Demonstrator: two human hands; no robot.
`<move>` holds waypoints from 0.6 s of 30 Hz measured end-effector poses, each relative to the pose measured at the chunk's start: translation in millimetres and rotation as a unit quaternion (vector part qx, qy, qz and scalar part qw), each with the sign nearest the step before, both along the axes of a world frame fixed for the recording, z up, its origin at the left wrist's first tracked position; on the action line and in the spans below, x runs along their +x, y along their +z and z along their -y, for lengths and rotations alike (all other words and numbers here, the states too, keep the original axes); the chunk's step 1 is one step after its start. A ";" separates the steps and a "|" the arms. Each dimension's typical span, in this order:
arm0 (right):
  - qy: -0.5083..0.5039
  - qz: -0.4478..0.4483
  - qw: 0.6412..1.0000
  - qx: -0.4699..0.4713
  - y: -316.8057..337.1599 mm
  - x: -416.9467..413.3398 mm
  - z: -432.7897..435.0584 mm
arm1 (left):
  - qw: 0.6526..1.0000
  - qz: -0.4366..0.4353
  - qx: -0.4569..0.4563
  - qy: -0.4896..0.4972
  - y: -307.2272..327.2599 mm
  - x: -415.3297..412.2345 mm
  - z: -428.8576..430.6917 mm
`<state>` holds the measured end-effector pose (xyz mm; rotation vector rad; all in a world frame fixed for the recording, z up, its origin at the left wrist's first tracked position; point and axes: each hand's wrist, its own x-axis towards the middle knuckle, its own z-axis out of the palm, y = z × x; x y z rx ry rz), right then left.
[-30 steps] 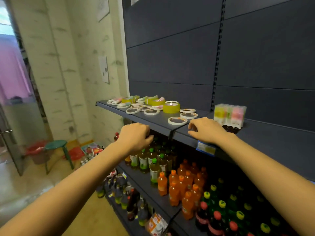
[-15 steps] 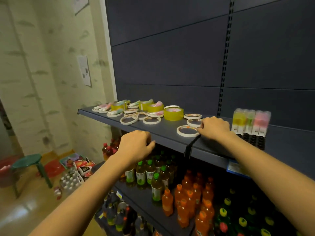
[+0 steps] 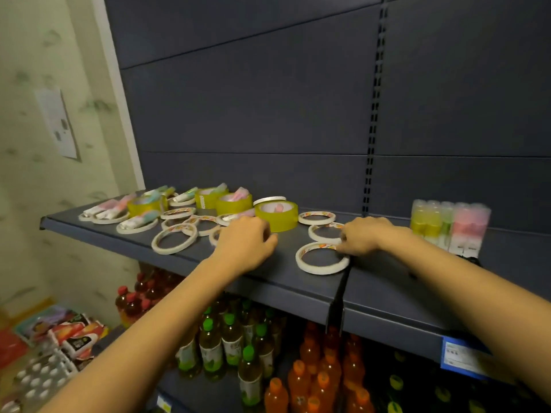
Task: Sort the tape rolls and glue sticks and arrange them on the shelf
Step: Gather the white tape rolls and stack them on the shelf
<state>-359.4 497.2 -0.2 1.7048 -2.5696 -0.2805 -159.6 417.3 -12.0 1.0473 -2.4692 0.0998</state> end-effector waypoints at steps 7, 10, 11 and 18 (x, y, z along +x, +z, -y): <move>-0.100 -0.044 0.991 -0.071 28.7 -25.2 -35.2 | 0.994 0.034 0.100 -0.039 -8.6 -83.6 37.5; -0.150 -0.031 0.984 -0.087 29.7 -31.2 -48.2 | 0.991 0.079 0.106 -0.026 -17.7 -112.6 51.6; -0.162 -0.033 0.982 -0.092 29.5 -31.6 -51.3 | 0.989 0.094 0.108 -0.026 -20.2 -118.9 56.3; -0.229 -0.079 0.961 -0.131 23.5 -25.0 -58.2 | 0.960 0.149 0.206 -0.114 -4.9 -127.7 83.4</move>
